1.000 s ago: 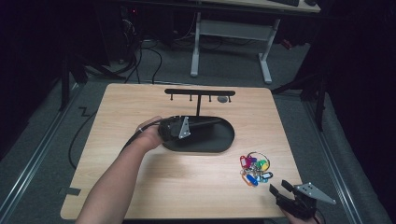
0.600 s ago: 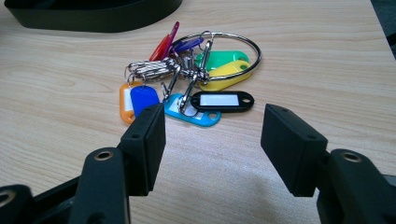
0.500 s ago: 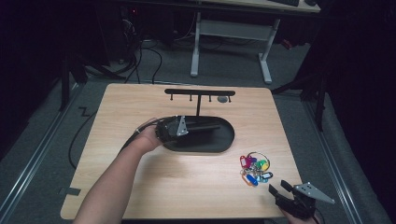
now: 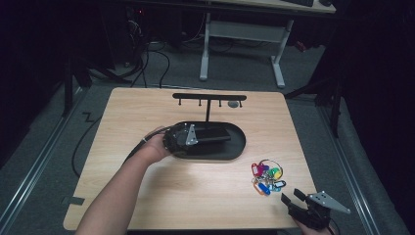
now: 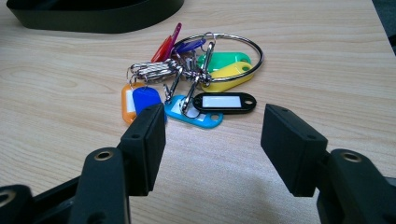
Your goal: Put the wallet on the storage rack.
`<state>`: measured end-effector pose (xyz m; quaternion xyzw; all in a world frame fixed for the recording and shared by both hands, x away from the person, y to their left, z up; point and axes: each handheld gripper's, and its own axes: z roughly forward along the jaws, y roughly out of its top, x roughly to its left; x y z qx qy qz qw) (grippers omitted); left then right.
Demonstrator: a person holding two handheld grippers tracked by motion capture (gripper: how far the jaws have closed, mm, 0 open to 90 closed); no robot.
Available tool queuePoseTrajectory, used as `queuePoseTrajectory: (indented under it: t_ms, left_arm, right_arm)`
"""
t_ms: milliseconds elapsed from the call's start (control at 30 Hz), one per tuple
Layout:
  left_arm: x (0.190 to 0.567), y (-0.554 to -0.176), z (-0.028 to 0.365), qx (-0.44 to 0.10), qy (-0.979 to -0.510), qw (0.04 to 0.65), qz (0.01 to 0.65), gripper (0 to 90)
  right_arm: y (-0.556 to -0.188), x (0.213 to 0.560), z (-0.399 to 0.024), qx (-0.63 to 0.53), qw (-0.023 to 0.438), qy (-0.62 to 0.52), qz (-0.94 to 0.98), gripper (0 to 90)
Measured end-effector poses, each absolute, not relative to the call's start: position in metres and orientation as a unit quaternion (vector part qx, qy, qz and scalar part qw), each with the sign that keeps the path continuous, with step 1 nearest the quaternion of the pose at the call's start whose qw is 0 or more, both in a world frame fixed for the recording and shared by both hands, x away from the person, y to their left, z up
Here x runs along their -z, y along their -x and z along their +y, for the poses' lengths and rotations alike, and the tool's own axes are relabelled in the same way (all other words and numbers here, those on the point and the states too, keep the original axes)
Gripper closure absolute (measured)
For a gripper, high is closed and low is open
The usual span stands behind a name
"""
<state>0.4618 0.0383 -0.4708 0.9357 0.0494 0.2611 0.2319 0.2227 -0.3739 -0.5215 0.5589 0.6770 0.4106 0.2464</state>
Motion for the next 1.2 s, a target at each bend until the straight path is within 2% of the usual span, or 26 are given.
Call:
queuePoseTrajectory:
  t_ms: [700,1200]
  left_arm:
    - [0.463,-0.437,0.048,-0.247,-0.922,0.290,0.074,55.3]
    - [0.476,-0.402,0.076,-0.246,-0.898,0.342,0.128,53.8]
  right_arm:
    - [-0.223,0.520,-0.372,-0.411,0.247,-0.557,0.678,40.6]
    - [-0.223,0.519,-0.371,-0.413,0.250,-0.551,0.681,40.6]
